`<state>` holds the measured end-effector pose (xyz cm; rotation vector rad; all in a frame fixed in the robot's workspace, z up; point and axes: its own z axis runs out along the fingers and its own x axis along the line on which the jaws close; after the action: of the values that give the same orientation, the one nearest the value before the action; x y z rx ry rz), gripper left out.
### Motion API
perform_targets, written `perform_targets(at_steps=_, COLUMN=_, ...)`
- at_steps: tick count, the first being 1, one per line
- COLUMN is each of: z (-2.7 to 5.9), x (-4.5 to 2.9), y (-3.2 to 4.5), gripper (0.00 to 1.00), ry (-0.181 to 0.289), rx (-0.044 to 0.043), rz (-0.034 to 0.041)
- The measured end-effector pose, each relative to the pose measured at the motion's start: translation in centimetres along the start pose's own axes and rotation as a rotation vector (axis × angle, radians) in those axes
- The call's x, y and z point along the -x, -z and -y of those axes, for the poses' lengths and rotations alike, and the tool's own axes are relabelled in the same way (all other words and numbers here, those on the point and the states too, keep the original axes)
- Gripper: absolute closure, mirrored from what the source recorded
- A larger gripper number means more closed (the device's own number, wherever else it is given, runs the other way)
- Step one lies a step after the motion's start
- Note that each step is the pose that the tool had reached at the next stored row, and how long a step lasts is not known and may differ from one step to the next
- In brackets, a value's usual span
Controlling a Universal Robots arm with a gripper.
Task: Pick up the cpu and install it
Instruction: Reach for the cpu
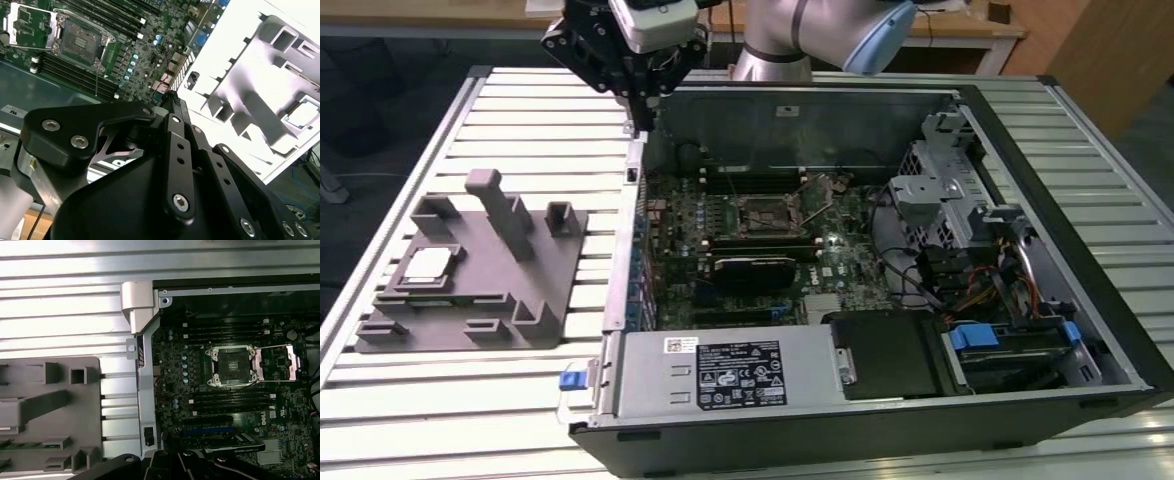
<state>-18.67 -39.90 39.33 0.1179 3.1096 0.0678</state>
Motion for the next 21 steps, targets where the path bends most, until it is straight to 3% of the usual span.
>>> perform_targets(at_steps=21, z=0.19, x=-2.18, y=0.07, gripper=0.89, ry=0.0, rx=0.0, rz=0.0001)
